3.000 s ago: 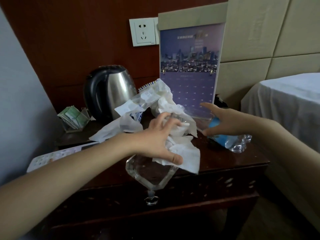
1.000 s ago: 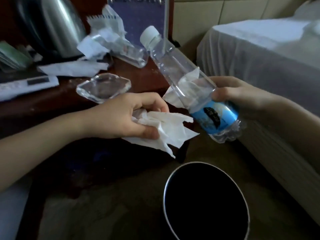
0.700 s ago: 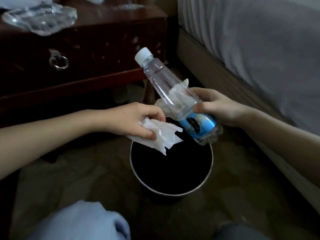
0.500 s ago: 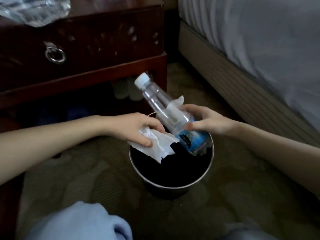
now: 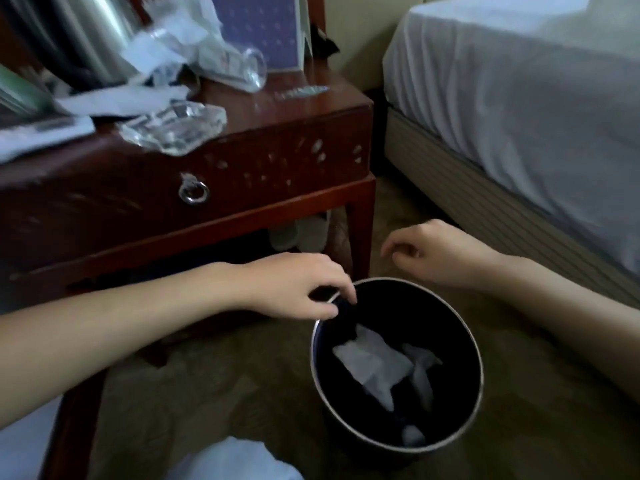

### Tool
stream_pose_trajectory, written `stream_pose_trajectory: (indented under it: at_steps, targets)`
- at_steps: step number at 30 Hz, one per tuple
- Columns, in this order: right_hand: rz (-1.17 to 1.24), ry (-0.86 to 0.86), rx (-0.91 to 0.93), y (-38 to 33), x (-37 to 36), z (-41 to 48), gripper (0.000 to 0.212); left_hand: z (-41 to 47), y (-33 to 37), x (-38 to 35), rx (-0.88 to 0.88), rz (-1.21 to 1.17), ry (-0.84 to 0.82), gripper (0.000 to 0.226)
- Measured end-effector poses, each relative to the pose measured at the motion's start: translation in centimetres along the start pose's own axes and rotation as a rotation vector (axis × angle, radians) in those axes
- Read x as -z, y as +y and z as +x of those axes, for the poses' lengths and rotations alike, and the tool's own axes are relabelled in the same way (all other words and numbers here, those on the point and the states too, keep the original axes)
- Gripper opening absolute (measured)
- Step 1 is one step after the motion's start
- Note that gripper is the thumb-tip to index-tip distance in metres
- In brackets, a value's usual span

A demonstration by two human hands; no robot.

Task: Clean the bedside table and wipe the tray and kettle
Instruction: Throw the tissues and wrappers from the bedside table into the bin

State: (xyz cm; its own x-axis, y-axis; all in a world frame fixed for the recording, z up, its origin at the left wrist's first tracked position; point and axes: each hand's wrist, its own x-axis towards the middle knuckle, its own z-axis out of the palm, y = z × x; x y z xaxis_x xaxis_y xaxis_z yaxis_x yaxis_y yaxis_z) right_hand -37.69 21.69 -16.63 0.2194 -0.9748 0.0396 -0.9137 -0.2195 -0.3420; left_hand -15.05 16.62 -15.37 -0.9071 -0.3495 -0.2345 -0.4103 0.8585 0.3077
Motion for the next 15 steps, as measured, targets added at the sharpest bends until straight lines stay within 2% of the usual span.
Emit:
stream_pose_trajectory:
  at_steps: [3,10,12,15]
  targets:
    - [-0.052,0.14,0.093,-2.4,2.4,2.9,0.022,-2.2,-1.2,4.7,0.05,0.065,0.185,0.025]
    - [-0.08,0.455,0.345,-8.8,6.7,11.9,0.023,-8.4,-7.5,13.7,0.156,0.308,0.547,0.041]
    - [-0.126,0.518,0.395,-10.5,7.2,14.9,0.024,-9.8,-9.6,15.7,0.223,0.385,0.596,0.048]
    - [-0.183,0.54,0.407,-12.5,7.5,19.8,0.029,-11.1,-13.0,18.3,0.358,0.457,0.616,0.047]
